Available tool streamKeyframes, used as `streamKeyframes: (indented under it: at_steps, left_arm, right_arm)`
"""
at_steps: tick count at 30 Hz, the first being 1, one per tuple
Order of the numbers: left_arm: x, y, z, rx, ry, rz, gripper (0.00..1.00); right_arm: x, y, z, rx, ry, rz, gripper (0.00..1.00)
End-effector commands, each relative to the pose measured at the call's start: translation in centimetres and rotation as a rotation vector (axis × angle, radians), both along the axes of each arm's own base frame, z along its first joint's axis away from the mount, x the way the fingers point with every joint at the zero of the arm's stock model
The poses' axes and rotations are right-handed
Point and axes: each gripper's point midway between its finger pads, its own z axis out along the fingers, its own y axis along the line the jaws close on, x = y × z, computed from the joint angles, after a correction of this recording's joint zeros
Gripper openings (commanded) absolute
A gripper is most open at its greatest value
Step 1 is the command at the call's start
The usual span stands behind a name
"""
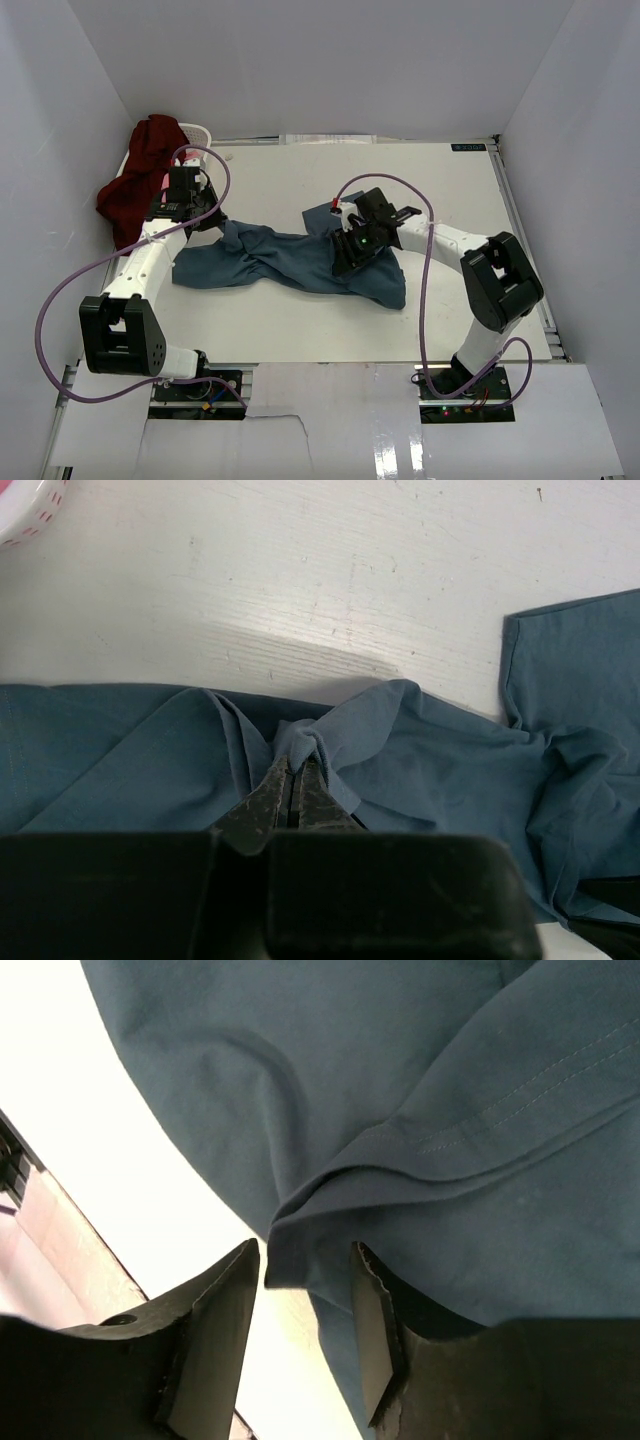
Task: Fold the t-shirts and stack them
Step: Flatten out the tshirt
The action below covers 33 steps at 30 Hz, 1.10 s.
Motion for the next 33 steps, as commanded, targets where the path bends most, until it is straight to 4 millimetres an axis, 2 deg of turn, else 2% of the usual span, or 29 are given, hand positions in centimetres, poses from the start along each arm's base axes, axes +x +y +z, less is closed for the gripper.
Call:
streamKeyframes:
  at_steps: [1, 8, 14, 19, 29, 33]
  left_arm:
    - [0.2, -0.1, 1.0, -0.003, -0.037, -0.015, 0.0]
    - [0.2, -0.1, 0.9, 0.0, -0.034, -0.019, 0.0]
    - [0.2, 0.0, 0.9, 0.001, -0.036, -0.016, 0.0]
    - [0.2, 0.0, 0.9, 0.003, -0.036, -0.017, 0.0]
    - [0.1, 0.0, 1.0, 0.005, -0.042, -0.019, 0.0]
    - [0.1, 0.1, 1.0, 0.004, -0.042, -0.017, 0.0]
  right_arm:
    - [-1.1, -0.1, 1.3, 0.019, -0.039, 0.058, 0.48]
    - [-2.2, 0.0, 0.7, -0.02, -0.053, 0.108, 0.48]
    - [-2.7, 0.2, 1.1, -0.034, -0.091, 0.124, 0.48]
    - [-2.1, -0.5, 0.2, -0.124, -0.156, 0.137, 0.48]
    - [-0.8, -0.7, 0.1, -0.181, -0.26, 0.106, 0.48]
    - [-0.4, -0.5, 0.2, -0.189, -0.282, 0.096, 0.44]
